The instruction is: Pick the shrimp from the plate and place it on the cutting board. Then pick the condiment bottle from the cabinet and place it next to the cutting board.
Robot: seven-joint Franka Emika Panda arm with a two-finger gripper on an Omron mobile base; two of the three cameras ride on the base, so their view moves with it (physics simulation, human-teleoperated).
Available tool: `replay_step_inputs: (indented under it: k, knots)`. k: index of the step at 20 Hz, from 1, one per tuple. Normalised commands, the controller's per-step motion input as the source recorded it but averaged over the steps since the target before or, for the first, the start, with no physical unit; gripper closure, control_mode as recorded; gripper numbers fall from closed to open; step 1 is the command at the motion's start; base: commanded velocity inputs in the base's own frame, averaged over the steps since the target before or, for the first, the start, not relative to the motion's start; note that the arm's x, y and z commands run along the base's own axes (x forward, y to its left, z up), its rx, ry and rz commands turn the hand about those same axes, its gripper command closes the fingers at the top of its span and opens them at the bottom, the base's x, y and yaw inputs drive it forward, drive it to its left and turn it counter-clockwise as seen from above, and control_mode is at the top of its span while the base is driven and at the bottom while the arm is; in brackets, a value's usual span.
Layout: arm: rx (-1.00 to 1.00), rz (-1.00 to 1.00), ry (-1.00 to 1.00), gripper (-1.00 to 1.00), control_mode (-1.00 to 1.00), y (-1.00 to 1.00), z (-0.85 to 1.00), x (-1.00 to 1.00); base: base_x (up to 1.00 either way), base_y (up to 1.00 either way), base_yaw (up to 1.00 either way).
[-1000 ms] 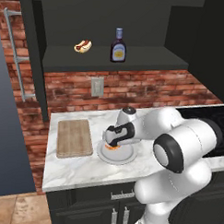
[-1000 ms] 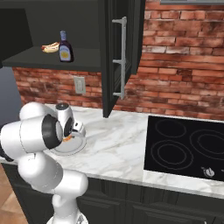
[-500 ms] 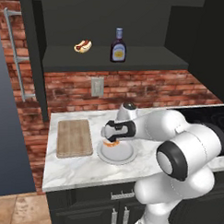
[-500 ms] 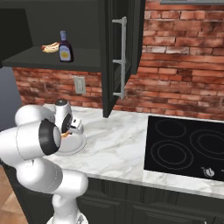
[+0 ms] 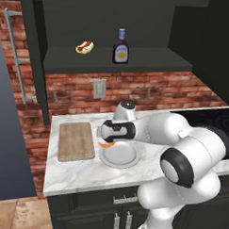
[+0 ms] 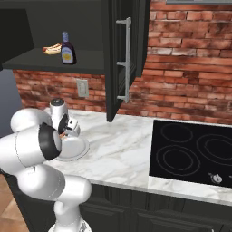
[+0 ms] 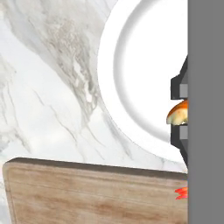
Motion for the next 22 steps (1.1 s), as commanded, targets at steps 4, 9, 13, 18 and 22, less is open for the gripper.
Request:
replay_step_inputs:
  k: [4,9,13,18,22]
  knots:
    - [0.00,0.00,-0.02,1.00,-1.00,0.49,0.06,0.00,0.00,0.00,0.00]
    - [0.00,0.00,-0.03,1.00,-1.00,0.53,0.03,0.00,0.00,0.00,0.00]
    - [0.02,0.00,-0.03,1.00,-1.00,0.50,0.00,0.00,0.00,0.00,0.00]
    - [0.06,0.00,-0.03,1.00,-1.00,0.45,0.00,0.00,0.00,0.00,0.00]
    - [0.05,0.00,-0.02,1.00,-1.00,0.42,0.00,0.00,0.00,0.00,0.00]
